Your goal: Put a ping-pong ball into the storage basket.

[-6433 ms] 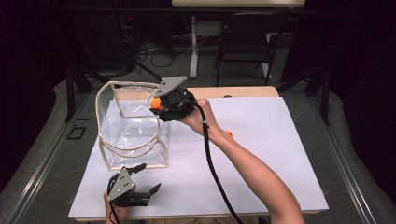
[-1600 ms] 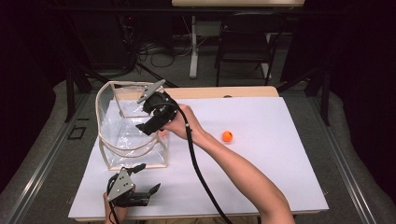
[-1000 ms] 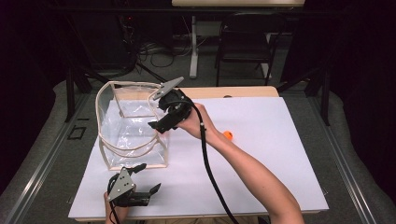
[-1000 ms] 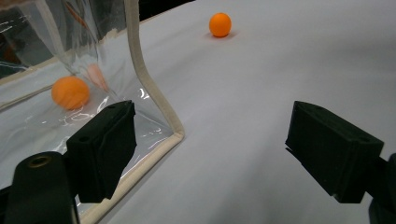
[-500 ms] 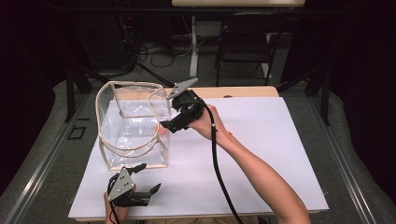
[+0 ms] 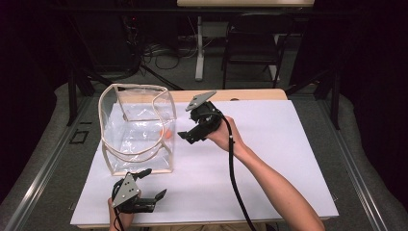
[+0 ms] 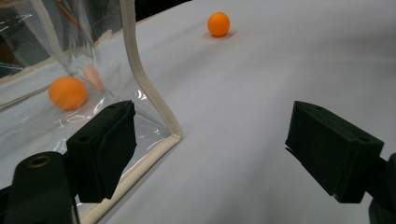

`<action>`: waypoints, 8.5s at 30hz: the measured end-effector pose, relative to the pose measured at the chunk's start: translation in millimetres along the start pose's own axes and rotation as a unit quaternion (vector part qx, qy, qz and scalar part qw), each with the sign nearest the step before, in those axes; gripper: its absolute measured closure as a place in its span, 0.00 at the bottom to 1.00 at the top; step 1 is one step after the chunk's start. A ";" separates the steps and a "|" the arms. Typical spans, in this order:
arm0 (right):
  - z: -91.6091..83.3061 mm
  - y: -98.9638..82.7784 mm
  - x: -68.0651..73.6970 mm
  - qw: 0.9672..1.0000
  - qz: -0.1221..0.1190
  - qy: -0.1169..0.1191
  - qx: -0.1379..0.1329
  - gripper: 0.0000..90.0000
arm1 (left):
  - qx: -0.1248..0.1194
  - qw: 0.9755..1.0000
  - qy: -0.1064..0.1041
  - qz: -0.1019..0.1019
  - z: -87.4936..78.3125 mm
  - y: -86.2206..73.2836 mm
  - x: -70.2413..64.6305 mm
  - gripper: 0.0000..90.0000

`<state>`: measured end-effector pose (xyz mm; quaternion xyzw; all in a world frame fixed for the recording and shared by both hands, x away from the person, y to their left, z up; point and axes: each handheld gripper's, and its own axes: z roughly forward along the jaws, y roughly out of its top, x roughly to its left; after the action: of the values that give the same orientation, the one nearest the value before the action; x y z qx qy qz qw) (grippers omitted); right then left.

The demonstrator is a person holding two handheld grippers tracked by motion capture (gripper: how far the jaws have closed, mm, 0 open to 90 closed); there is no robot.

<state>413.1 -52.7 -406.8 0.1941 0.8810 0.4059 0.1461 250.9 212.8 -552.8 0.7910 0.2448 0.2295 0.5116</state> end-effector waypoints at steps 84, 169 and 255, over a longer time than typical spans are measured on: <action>-20.4 -167.1 -9.4 0.997 0.052 -0.017 0.060 0.01 | 0.003 1.000 0.002 0.005 -2.2 -1.9 -1.4 0.17; 10.5 -184.6 -79.3 0.985 0.122 -0.106 0.060 0.17 | 0.005 1.000 0.001 0.003 -3.0 -3.1 -1.9 0.17; -14.6 -144.8 -42.6 0.990 0.053 -0.106 0.077 0.57 | -0.001 1.000 0.003 0.009 -3.6 -1.2 -2.3 0.17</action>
<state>412.2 -168.1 -505.2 0.2934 0.8776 0.3214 0.2013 246.8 214.4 -552.8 0.7920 0.2392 0.2361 0.5097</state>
